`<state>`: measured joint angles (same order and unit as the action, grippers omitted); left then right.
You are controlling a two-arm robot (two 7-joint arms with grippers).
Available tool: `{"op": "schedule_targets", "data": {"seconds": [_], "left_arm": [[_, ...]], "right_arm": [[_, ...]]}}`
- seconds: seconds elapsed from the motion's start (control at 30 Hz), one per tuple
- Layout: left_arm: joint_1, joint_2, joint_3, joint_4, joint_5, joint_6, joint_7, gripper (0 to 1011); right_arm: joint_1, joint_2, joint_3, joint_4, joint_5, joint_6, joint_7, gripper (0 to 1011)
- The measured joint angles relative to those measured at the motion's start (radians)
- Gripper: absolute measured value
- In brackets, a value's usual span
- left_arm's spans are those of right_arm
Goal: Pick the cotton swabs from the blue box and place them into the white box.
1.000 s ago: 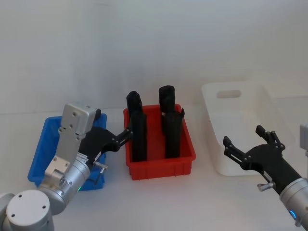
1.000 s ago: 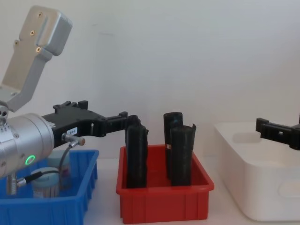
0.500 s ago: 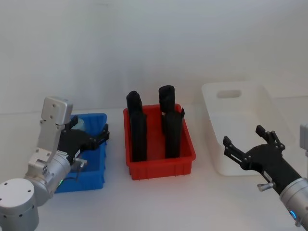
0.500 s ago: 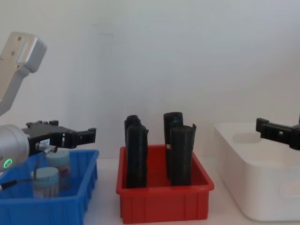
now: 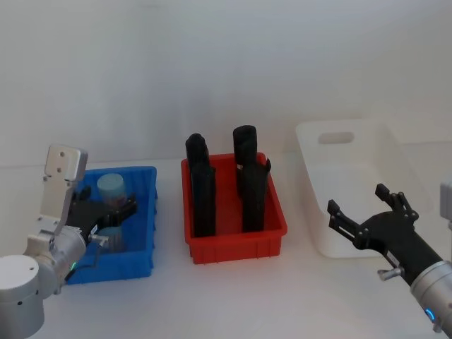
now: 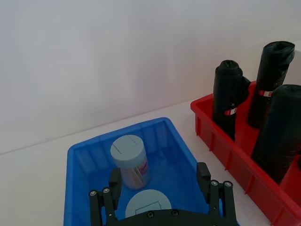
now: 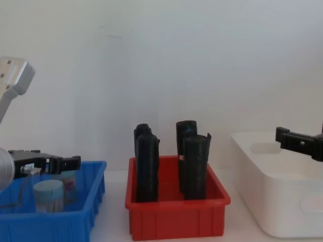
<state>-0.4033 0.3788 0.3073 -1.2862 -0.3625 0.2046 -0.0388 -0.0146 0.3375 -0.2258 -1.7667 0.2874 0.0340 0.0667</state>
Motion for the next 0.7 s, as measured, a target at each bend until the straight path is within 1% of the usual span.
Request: {"op": "schedule_targets", "data": {"seconds": [0.33, 0.7], "left_arm": [[-0.018, -0.004, -0.011, 0.046, -0.002, 0.046, 0.010, 1004], [-0.030, -0.009, -0.017, 0.079, -0.003, 0.067, 0.004, 1004]], "right_arm": [[0.000, 0.000, 0.000, 0.000, 0.000, 0.000, 0.000, 1002], [0.000, 0.000, 0.000, 0.000, 0.000, 0.000, 0.000, 1002]]}}
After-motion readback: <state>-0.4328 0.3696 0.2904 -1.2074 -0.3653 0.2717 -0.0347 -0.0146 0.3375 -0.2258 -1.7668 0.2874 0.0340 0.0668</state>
